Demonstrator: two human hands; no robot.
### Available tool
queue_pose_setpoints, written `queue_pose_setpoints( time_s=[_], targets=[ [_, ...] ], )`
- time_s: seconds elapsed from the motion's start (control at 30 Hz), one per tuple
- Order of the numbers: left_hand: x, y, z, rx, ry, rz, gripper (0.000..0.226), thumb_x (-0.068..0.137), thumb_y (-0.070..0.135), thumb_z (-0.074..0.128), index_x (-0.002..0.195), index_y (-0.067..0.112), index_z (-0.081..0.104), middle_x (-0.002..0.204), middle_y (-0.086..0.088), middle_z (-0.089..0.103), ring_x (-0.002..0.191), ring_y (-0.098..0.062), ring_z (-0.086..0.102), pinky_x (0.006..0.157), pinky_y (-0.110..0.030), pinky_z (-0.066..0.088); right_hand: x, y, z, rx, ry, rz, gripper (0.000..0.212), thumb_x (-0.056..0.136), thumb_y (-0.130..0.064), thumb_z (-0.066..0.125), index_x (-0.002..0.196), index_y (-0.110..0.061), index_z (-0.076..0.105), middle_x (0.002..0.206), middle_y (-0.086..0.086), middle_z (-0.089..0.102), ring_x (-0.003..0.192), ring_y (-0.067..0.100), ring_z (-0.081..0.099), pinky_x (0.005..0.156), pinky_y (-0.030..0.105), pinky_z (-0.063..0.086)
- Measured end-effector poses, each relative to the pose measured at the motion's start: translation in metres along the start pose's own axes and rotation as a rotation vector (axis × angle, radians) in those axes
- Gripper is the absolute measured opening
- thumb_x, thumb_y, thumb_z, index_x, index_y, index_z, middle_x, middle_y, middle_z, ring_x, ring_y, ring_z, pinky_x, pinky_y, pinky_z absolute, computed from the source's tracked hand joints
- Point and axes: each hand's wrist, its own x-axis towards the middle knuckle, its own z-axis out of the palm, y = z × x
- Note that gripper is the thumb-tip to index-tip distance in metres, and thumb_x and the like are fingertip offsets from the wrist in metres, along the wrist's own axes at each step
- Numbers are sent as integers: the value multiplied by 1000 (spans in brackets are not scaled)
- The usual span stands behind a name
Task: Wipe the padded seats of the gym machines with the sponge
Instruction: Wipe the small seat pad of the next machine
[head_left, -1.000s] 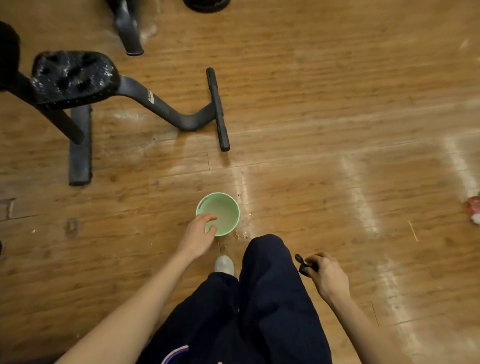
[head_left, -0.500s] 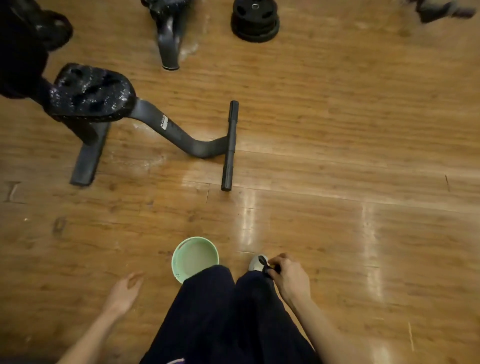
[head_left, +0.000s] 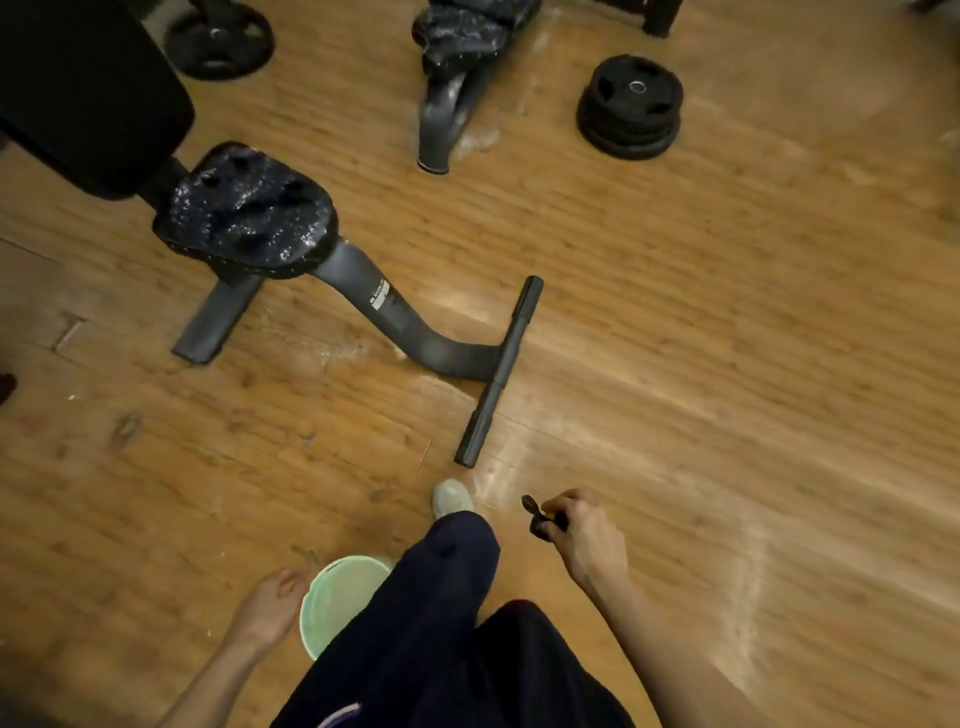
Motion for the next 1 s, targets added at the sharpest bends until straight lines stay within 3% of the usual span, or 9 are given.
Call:
queue_pose_setpoints(
  time_s=[0.1, 0.17, 0.37, 0.47, 0.67, 0.8, 0.9, 1.0],
  targets=[
    [23, 72, -18, -76, -28, 66, 38, 102, 26, 48, 136, 11, 53, 141, -7, 52, 121, -23, 53, 96, -27, 39, 38, 12, -30, -13, -26, 63, 24, 91, -34, 63, 112, -24, 68, 118, -6, 54, 100, 19, 60, 66, 31, 48],
    [39, 117, -36, -111, -28, 136, 33, 102, 21, 47, 132, 12, 56, 140, -7, 53, 128, -23, 49, 93, -25, 35, 57, 21, -50, -41, -47, 101, 22, 91, -34, 64, 110, -24, 69, 116, -4, 56, 98, 20, 61, 67, 33, 50],
    [74, 231, -78, -202, 31, 260, 27, 101, 25, 49, 126, 24, 58, 131, 3, 54, 131, -19, 46, 104, -31, 37, 123, 38, -103, -46, -96, 153, 10, 86, -37, 68, 92, -29, 70, 96, -4, 60, 78, 15, 60, 64, 34, 52],
    [86, 267, -79, -233, 73, 261, 32, 101, 23, 48, 132, 18, 57, 131, 4, 53, 129, -18, 46, 103, -29, 36, 175, 43, -125, -51, -143, 154, 11, 83, -40, 70, 83, -28, 71, 84, -3, 66, 63, 11, 58, 56, 33, 50],
    [108, 286, -56, -353, 99, 88, 30, 100, 19, 51, 128, 13, 60, 137, 0, 50, 131, -21, 45, 103, -25, 32, 281, 0, -184, -86, -241, -60, 14, 84, -29, 68, 71, -25, 69, 80, 1, 60, 57, 10, 48, 50, 22, 34],
    [102, 281, -38, -463, 98, -67, 31, 100, 21, 52, 129, 13, 59, 134, -2, 55, 129, -21, 50, 103, -25, 33, 341, -49, -218, -104, -322, -211, 35, 83, -23, 70, 53, -35, 54, 70, -2, 52, 58, 12, 43, 51, 21, 33],
    [91, 271, -26, -492, 161, -188, 29, 96, 37, 53, 122, 27, 63, 133, -3, 59, 127, -23, 52, 113, -37, 31, 375, -99, -236, -164, -329, -346, 22, 83, -28, 69, 63, -33, 62, 78, -4, 59, 68, 12, 53, 55, 22, 38],
    [86, 265, -23, -517, 192, -249, 26, 98, 24, 55, 121, 19, 65, 131, -6, 62, 124, -23, 54, 116, -40, 28, 404, -154, -240, -167, -337, -473, 2, 85, -29, 68, 85, -28, 71, 90, -5, 63, 80, 13, 58, 61, 22, 44]
  ],
)
